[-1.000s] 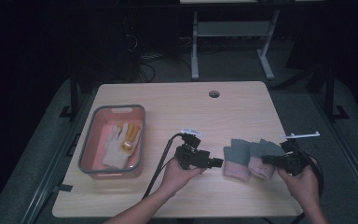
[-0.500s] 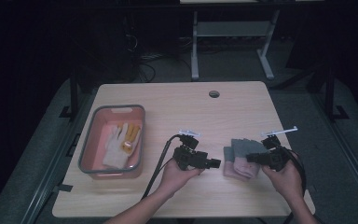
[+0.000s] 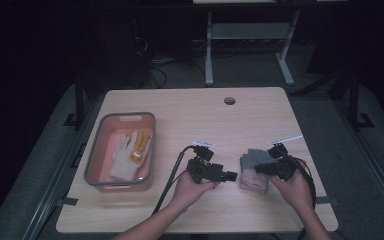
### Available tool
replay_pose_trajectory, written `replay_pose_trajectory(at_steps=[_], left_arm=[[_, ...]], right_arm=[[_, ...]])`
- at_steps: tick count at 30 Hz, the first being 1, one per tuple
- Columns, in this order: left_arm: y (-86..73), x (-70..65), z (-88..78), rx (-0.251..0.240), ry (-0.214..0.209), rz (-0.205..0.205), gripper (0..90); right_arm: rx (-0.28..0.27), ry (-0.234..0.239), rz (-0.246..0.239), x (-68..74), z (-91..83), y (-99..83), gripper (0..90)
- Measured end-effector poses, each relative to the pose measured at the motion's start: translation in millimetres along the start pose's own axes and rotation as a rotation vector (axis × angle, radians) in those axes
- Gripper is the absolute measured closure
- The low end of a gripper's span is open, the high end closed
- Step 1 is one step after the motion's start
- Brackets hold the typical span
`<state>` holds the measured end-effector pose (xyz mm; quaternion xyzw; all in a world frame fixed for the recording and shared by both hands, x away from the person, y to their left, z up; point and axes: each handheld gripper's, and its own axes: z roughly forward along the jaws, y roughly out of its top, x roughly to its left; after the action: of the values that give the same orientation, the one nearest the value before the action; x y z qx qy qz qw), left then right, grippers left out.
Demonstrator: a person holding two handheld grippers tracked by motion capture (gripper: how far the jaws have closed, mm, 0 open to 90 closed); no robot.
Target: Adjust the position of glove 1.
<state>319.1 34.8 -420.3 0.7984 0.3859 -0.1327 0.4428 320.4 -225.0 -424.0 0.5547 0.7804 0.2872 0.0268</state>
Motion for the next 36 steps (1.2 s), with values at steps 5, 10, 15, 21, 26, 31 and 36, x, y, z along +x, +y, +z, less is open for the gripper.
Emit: replay_pose_trajectory(at_steps=[5,10,15,21,26,31,36], left_arm=[[-0.7,-3.1,7.5,0.012,-0.003,0.003,27.0],[0.2,-5.3,15.3,0.023,-0.003,-0.002,27.4],[3.3,-4.5,23.9,0.027,0.004,-0.016,28.8],[5.7,-1.2,37.2,0.040,0.003,-0.039,30.3],[8.2,0.9,47.5,0.045,0.014,-0.040,31.8],[9.0,2.4,57.7,0.056,0.008,-0.052,35.4],[7.7,3.7,67.2,0.086,0.014,-0.057,37.5]], right_arm=[[-0.003,-0.006,0.001,-0.1,0.1,-1.1,75.4],[-0.035,0.009,0.012,-3.5,-5.2,-2.3,73.1],[-0.056,0.020,0.038,-10.0,-11.0,-5.1,68.6],[-0.074,0.037,0.081,-19.6,-17.7,-12.3,61.4],[-0.087,0.044,0.113,-29.5,-18.4,-21.1,56.6],[-0.105,0.053,0.144,-37.1,-19.6,-27.8,53.8],[-0.107,0.074,0.166,-42.6,-16.6,-33.0,51.1]])
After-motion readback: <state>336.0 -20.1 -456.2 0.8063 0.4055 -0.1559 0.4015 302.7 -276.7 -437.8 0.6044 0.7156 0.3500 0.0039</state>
